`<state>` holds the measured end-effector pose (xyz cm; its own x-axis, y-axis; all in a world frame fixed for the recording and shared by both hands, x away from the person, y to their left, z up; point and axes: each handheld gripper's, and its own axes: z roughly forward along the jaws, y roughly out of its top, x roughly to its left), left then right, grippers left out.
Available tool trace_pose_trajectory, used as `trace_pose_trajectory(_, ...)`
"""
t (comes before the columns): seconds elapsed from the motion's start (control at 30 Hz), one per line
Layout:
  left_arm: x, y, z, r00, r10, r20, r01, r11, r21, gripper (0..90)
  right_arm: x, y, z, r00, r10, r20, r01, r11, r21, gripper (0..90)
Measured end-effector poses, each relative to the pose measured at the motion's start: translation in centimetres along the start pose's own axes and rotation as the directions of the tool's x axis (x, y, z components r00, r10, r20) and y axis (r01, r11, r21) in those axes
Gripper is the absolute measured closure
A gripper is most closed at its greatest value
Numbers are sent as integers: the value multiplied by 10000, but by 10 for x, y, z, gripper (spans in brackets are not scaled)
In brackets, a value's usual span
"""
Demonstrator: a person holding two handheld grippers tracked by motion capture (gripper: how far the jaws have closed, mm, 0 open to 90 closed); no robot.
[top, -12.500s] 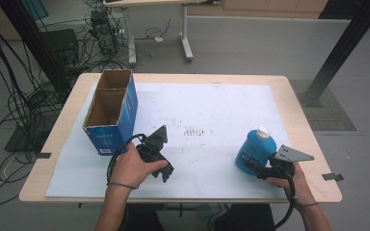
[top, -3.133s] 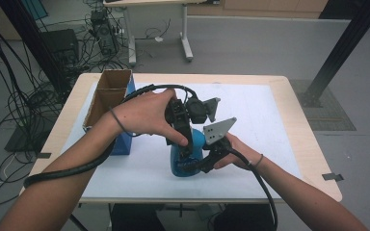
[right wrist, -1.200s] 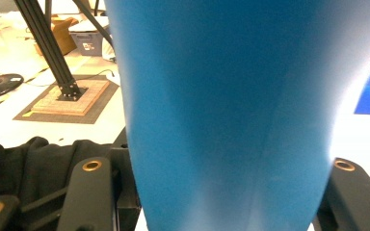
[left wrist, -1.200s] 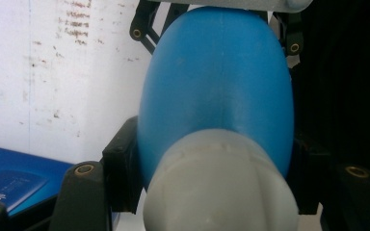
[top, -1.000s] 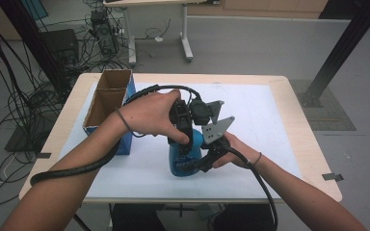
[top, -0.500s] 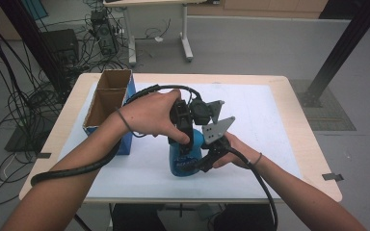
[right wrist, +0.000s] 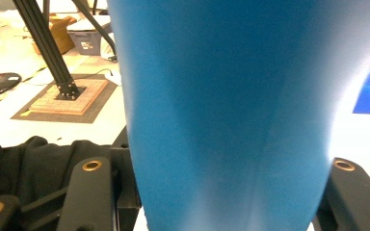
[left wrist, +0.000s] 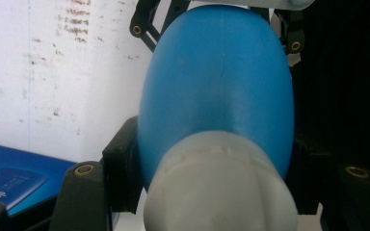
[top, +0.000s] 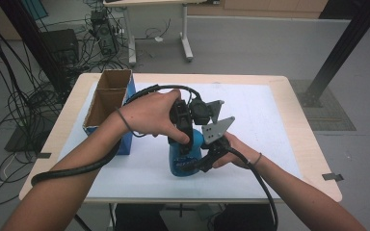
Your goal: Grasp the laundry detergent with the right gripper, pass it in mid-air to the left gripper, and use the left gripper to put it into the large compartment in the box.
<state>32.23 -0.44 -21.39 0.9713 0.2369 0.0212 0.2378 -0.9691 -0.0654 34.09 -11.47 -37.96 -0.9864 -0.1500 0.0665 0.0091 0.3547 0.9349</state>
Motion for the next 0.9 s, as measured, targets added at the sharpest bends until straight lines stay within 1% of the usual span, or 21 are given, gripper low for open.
trace_pose_trajectory(0.2,0,0,0,10000,21,-19,-21,10000,18,372,0,0,0,10000,1,1,-1,10000,-19,412)
trace_pose_trajectory(0.37,0,-1,1,10000,-31,48,31,10000,18,372,0,0,1,10000,-24,-15,24,10000,5,412)
trace_pose_trajectory(0.6,0,-3,0,10000,-83,30,83,10000,-25,372,0,1,2,10000,-27,-46,27,10000,-16,412)
trace_pose_trajectory(0.8,0,-3,-1,10000,-94,27,94,10000,32,373,0,2,2,10000,-50,-53,49,10000,-28,412)
trace_pose_trajectory(0.9,0,-3,-1,9999,-141,12,141,9999,-58,373,0,2,2,10000,-52,-48,52,10000,-24,412)
